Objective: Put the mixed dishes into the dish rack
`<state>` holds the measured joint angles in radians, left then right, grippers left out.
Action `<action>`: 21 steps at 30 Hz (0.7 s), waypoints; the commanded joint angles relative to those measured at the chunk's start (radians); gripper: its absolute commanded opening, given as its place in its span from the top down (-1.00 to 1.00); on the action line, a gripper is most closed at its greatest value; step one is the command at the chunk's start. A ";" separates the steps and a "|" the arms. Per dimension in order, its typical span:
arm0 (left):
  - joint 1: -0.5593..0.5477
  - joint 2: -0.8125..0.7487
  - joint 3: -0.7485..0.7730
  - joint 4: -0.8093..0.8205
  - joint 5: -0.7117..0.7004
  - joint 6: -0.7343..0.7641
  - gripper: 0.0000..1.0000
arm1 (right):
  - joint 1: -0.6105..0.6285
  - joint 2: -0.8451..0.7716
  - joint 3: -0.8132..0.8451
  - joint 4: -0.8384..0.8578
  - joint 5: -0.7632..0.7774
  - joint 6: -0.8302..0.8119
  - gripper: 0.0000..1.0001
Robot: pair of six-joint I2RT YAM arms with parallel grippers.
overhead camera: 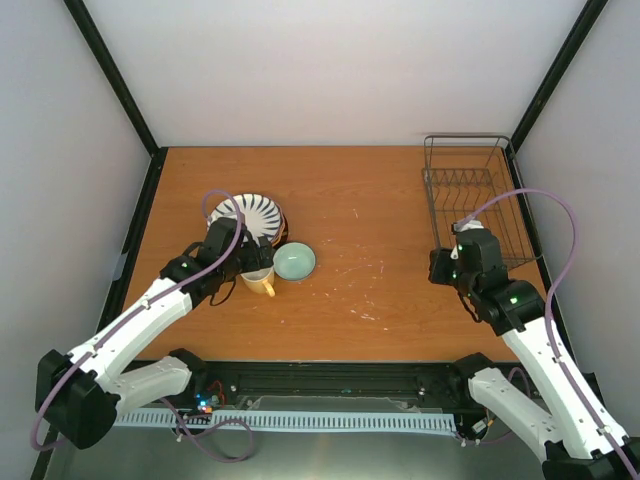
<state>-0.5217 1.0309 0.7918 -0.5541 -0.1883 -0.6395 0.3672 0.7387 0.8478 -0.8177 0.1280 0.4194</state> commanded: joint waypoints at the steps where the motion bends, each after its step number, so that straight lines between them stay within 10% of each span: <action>1: 0.009 0.008 0.005 0.030 0.017 -0.020 -1.00 | 0.001 0.028 0.013 -0.011 0.016 0.023 0.34; 11: 0.009 0.012 0.012 0.043 0.007 -0.014 -0.99 | -0.045 0.316 0.257 -0.119 0.266 0.025 0.62; 21: 0.009 0.010 0.009 0.040 -0.017 -0.006 -0.99 | -0.345 0.618 0.415 -0.088 -0.037 -0.061 0.61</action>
<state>-0.5217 1.0443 0.7918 -0.5289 -0.1875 -0.6449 0.0456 1.2770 1.1858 -0.8875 0.2047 0.4053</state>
